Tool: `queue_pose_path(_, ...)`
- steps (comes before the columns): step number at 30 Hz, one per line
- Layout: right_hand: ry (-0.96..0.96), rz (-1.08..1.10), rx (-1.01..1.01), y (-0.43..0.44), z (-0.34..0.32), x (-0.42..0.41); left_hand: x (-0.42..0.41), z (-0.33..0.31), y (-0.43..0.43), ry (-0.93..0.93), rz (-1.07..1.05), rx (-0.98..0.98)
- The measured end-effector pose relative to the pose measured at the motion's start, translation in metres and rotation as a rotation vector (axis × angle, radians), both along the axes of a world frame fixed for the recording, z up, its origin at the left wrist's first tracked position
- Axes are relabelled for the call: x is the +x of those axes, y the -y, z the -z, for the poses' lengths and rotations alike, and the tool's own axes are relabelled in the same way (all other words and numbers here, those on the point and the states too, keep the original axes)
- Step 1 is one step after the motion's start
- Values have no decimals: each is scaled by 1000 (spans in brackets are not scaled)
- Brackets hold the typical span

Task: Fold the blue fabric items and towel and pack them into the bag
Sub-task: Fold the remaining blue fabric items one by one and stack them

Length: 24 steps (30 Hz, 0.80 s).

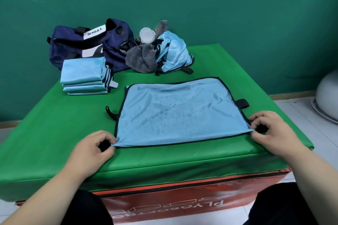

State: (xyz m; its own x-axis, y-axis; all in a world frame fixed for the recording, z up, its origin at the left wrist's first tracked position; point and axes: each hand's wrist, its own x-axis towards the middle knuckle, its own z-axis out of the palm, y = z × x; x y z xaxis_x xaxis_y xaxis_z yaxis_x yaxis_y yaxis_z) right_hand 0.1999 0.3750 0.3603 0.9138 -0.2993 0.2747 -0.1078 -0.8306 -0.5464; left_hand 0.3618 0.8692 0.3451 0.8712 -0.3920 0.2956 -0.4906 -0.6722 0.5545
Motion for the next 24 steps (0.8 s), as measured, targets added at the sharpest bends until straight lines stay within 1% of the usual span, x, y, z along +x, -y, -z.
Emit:
queue_pose_path(17, 12, 30, 91, -19, -4, -26, -6, -9, 1, -21, -18, -5)
queue_pose_path(21, 11, 3, 107, -29, -6, -43, -15, -12, -7, -60, -36, -6)
queue_pose_path(24, 47, -43, 81, -35, -11, -57, -29, -17, -19, -69, -57, -16)
